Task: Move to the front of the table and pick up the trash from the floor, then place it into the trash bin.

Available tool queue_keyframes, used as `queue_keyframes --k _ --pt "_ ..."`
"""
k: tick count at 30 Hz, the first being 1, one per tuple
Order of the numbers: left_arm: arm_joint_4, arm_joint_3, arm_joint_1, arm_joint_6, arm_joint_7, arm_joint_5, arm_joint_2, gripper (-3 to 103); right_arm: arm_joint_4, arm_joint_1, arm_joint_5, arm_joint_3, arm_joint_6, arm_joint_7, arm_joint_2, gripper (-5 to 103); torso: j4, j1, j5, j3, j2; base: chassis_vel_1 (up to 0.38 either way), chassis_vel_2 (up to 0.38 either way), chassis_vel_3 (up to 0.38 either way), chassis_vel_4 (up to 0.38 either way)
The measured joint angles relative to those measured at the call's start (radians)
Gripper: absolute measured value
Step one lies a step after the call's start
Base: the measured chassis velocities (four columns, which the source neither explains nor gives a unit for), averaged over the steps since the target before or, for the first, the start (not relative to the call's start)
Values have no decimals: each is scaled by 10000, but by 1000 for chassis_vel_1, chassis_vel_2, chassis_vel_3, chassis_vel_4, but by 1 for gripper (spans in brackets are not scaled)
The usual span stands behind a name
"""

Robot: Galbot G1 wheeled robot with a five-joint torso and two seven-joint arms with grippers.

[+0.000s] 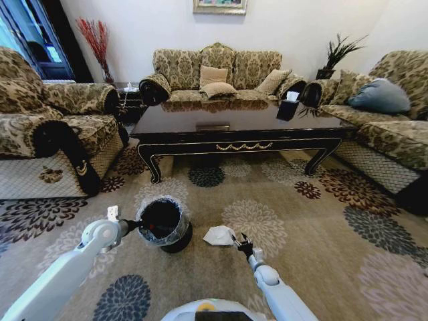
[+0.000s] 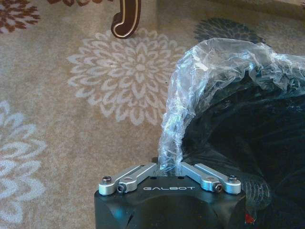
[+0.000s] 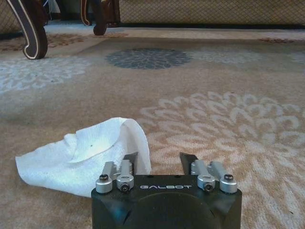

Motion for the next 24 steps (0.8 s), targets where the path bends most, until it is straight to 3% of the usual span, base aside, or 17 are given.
queue_keyframes --k 3,7,9,13,24 --pt "9 26 -1 0 0 20 -42 0 -134 87 -19 -3 0 -1 6 46 0 0 0 0 0 0 0 0 0" --pt "11 107 -64 2 7 60 -82 0 -329 193 -148 -92 0 -38 6 25 0 0 -1 0 0 0 0 0 0" --pt "38 124 -93 2 20 82 -82 0 -332 197 -169 -139 1 -46 5 25 -2 0 -1 0 0 0 0 0 0" --pt "125 142 -142 3 41 127 -80 0 -332 213 -192 -232 0 -51 35 3 0 0 -1 0 0 0 0 0 0" --pt "120 115 -37 3 61 199 -140 0 -306 170 -194 -214 5 -36 35 0 1 0 0 0 0 0 0 0 0"
